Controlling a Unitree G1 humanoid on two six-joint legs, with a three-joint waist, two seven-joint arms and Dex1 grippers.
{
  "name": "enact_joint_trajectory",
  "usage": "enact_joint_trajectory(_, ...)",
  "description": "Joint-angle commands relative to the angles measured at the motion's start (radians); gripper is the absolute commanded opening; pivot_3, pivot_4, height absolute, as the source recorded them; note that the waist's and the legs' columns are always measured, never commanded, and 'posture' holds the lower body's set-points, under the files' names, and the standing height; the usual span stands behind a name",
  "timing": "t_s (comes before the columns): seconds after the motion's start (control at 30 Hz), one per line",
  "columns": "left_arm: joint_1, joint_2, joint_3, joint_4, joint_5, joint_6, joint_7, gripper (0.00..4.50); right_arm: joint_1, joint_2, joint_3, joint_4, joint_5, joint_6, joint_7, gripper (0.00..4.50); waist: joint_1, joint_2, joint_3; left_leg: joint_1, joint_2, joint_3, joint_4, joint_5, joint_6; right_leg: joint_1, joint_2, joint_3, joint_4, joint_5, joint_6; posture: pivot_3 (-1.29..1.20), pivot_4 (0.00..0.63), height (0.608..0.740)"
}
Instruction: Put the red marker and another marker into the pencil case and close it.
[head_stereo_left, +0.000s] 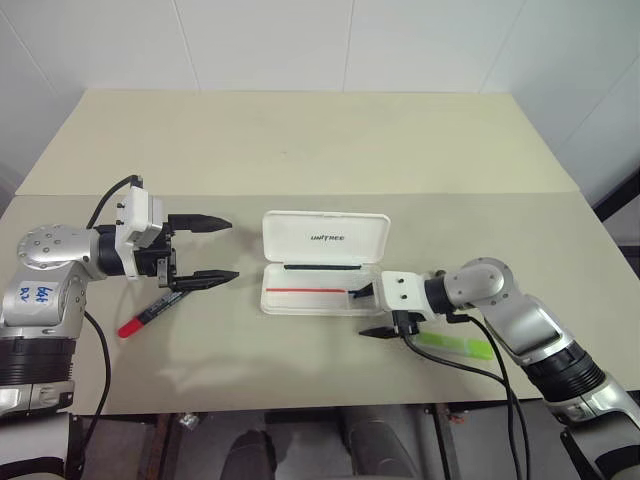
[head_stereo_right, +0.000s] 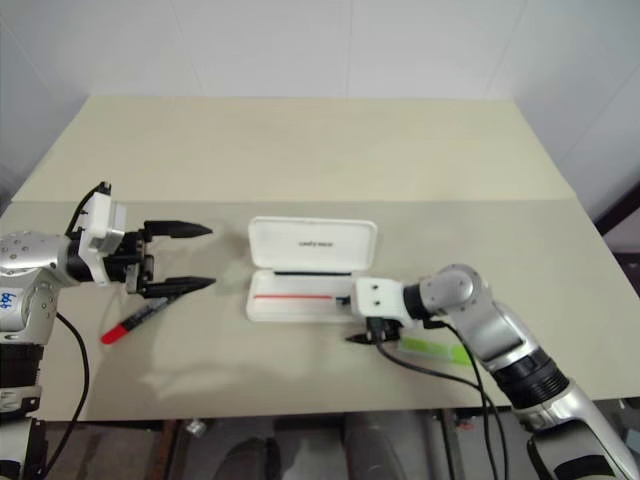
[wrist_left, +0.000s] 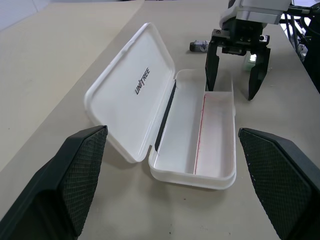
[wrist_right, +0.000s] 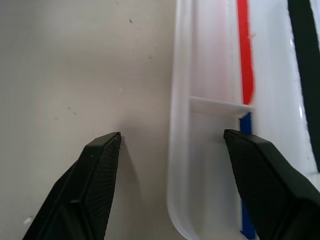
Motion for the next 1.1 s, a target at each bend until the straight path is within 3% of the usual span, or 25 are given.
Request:
enact_joint_trajectory(0.03,0.009,0.022,0.027,-0.007,0.000,-0.019,0.002,4.50,-0.020,-0.005,-0.055,-0.059,0.077,0.003,0.042,3.28,0.000,0.000,0.000,0.000,0.000,0.000,0.000,0.000,0.000,0.000,0.000,0.000,0.000,0.000,0.000,0.00,0.150,0.740)
enact_joint_trajectory(0.17,0.028,0.043,0.036,0.005,0.021,-0.053,0.001,4.50,-0.034,-0.006,-0.096,-0.084,0.142,0.043,0.052,3.28,-0.001,0.000,0.000,0.000,0.000,0.000,0.000,0.000,0.000,0.000,0.000,0.000,0.000,0.000,0.000,0.00,0.150,0.740)
enact_joint_trajectory(0.33,0.074,0.093,0.051,-0.005,0.041,-0.060,0.010,4.50,-0.026,0.012,-0.180,-0.086,0.239,0.040,0.046,4.49,0.000,0.000,0.000,0.000,0.000,0.000,0.000,0.000,0.000,0.000,0.000,0.000,0.000,-0.001,-0.002,0.00,0.150,0.740)
enact_joint_trajectory(0.53,0.135,0.214,0.057,0.040,0.114,-0.039,0.026,4.50,-0.041,0.055,-0.326,-0.077,0.398,0.029,0.032,4.49,-0.002,-0.001,0.001,0.000,0.000,0.000,-0.001,0.000,0.000,0.000,0.000,0.000,0.000,-0.002,-0.003,0.00,0.150,0.740)
enact_joint_trajectory(0.67,0.225,0.306,0.056,-0.016,0.170,0.067,0.065,4.50,-0.045,0.070,-0.405,-0.130,0.521,0.094,-0.001,4.49,-0.002,0.000,0.001,0.000,0.000,0.000,-0.003,0.000,0.000,0.000,-0.001,-0.001,-0.001,-0.005,-0.008,0.00,0.150,0.740)
enact_joint_trajectory(0.83,0.336,0.365,0.075,-0.155,0.180,0.228,0.114,4.50,-0.074,0.056,-0.399,-0.122,0.505,0.083,-0.009,4.49,-0.002,0.000,0.002,0.001,0.001,0.000,-0.007,0.000,0.000,-0.002,-0.001,-0.001,-0.002,-0.005,-0.008,0.00,0.150,0.740)
enact_joint_trajectory(1.1,0.401,0.403,0.008,-0.307,0.254,0.426,0.213,4.50,-0.074,0.077,-0.383,-0.152,0.502,0.078,-0.045,4.49,0.000,0.000,0.002,0.001,0.001,-0.001,-0.011,0.000,0.000,-0.003,-0.001,-0.003,-0.003,-0.006,-0.007,0.00,0.150,0.740)
